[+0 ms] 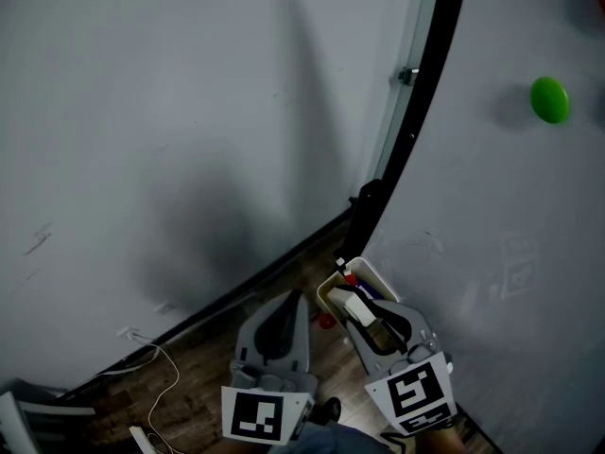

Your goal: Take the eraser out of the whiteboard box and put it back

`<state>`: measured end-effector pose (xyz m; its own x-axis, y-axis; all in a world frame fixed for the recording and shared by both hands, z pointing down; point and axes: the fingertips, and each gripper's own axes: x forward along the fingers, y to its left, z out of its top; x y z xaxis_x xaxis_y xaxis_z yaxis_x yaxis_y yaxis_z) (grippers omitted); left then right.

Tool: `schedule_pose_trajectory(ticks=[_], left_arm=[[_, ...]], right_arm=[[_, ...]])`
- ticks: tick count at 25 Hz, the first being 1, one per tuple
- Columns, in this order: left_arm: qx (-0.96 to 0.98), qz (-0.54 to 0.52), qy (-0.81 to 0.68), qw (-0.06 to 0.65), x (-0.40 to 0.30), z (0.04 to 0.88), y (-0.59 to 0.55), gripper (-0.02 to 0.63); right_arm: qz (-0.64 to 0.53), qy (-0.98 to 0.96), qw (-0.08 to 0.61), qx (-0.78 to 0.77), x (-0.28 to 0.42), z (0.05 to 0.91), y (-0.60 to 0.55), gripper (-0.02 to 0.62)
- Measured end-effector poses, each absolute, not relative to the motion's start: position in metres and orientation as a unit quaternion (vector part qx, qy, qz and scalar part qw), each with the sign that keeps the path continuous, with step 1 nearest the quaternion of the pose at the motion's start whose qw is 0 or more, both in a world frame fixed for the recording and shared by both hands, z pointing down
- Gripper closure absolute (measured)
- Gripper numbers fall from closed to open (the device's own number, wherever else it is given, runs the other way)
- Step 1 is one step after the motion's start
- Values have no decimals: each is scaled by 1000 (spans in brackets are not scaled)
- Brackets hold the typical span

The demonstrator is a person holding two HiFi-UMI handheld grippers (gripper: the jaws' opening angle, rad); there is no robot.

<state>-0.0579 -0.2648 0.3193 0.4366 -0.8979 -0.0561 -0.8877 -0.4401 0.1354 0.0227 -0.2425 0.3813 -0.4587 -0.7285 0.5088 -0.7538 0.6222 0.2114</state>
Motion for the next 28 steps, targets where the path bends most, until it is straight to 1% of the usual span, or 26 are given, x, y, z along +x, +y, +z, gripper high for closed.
schedule_pose_trajectory(ticks=[9, 28], left_arm=[[849, -51, -522, 66, -65, 335, -288, 600], [850, -41, -519, 80, -71, 348, -308, 600]], right_arm=[[33, -837, 350, 419, 12, 412, -256, 466], [67, -826, 398, 392, 5, 445, -266, 456]])
